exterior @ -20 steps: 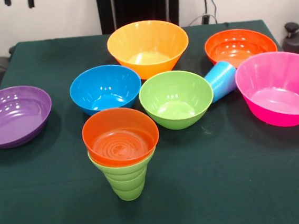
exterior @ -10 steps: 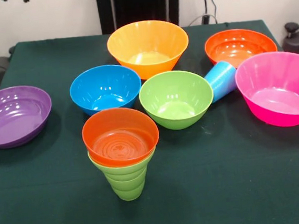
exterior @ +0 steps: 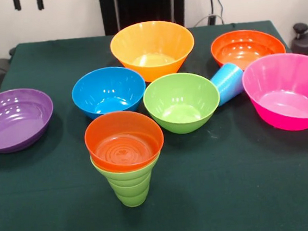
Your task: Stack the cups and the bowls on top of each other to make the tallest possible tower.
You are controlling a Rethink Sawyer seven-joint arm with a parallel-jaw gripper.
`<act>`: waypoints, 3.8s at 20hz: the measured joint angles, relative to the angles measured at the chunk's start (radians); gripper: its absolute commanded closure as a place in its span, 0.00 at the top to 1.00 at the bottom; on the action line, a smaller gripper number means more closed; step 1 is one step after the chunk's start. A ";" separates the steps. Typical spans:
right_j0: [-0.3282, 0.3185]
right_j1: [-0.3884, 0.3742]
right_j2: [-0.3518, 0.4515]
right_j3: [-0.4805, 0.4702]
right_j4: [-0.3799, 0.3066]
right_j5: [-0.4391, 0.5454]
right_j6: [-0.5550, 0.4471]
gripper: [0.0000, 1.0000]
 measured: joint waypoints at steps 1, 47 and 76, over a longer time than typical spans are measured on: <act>0.004 0.000 0.007 0.000 0.000 0.000 0.000 1.00; 0.136 0.392 -0.011 -0.121 0.001 -0.247 0.000 1.00; 0.416 0.268 -0.032 -0.207 0.182 -0.069 0.004 1.00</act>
